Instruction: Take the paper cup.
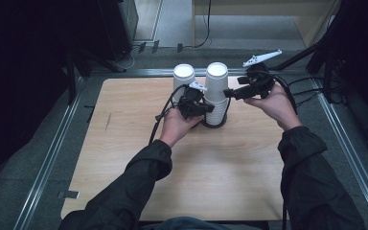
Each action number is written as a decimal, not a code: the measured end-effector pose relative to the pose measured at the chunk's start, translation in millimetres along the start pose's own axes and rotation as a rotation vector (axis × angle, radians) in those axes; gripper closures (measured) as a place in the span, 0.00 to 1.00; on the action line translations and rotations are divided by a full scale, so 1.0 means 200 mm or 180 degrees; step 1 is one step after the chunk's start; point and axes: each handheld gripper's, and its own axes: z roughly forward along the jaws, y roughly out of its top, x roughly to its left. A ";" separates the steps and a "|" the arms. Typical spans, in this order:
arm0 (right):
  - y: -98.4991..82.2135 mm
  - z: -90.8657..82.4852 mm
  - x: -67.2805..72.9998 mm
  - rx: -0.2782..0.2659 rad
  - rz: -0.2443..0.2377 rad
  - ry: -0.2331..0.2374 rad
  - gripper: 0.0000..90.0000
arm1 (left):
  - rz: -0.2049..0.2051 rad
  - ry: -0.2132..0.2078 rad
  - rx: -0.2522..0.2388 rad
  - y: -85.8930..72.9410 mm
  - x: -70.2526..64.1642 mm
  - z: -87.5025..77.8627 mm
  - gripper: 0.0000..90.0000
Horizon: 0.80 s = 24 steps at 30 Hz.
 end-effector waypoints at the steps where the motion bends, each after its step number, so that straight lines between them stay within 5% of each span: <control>1: 0.01 0.01 0.00 -0.0009 0.0014 0.0007 0.21 | -0.0012 0.0002 0.0005 0.00 0.00 0.01 1.00; 24: 0.18 0.25 0.06 0.0103 0.0050 -0.0237 0.19 | -0.0053 0.0084 -0.0106 0.00 0.01 0.04 1.00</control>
